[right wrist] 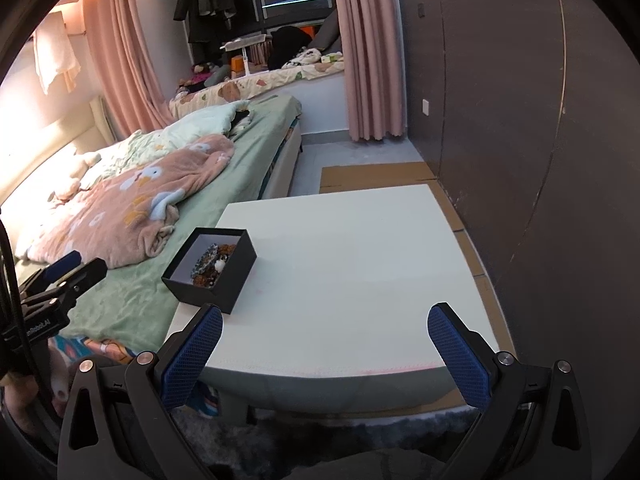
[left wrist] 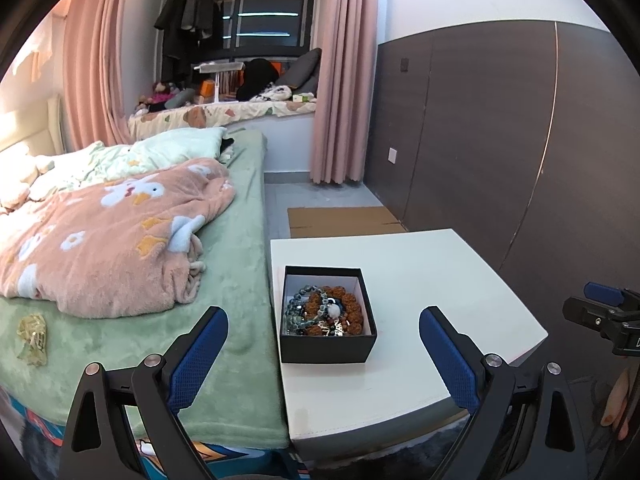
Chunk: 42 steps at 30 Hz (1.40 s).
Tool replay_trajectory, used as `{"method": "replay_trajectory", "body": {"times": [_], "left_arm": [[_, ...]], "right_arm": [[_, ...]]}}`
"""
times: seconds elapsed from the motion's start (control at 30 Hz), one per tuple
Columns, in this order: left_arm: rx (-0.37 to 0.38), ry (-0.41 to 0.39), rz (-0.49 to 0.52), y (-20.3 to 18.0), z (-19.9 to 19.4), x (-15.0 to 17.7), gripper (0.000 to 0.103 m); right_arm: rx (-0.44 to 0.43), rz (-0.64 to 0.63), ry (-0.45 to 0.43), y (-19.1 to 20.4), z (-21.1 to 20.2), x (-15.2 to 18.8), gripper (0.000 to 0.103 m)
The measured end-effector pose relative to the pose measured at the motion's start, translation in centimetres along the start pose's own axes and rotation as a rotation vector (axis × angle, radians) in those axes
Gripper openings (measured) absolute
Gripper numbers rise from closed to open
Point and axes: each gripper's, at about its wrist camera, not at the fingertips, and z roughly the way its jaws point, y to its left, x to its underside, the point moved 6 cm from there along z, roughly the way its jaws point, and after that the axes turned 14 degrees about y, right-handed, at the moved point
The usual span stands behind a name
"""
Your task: Organize jewelry
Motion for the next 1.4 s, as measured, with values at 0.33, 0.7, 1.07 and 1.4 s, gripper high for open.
{"method": "replay_trajectory", "body": {"times": [0.33, 0.7, 1.07, 1.4], "left_arm": [[0.012, 0.0, -0.021, 0.5, -0.2, -0.2, 0.097], [0.021, -0.005, -0.04, 0.8, -0.6, -0.1, 0.097], [0.0, -0.001, -0.041, 1.0, -0.3, -0.2, 0.097], [-0.016, -0.009, -0.038, 1.3, -0.5, 0.0, 0.097]], "right_arm": [[0.009, 0.006, 0.0, -0.4, -0.1, 0.1, 0.103], [0.01, 0.012, 0.006, -0.6, -0.1, 0.2, 0.103], [-0.006, 0.025, 0.016, -0.8, 0.1, 0.3, 0.103], [-0.019, 0.044, 0.021, -1.1, 0.2, 0.3, 0.103]]}}
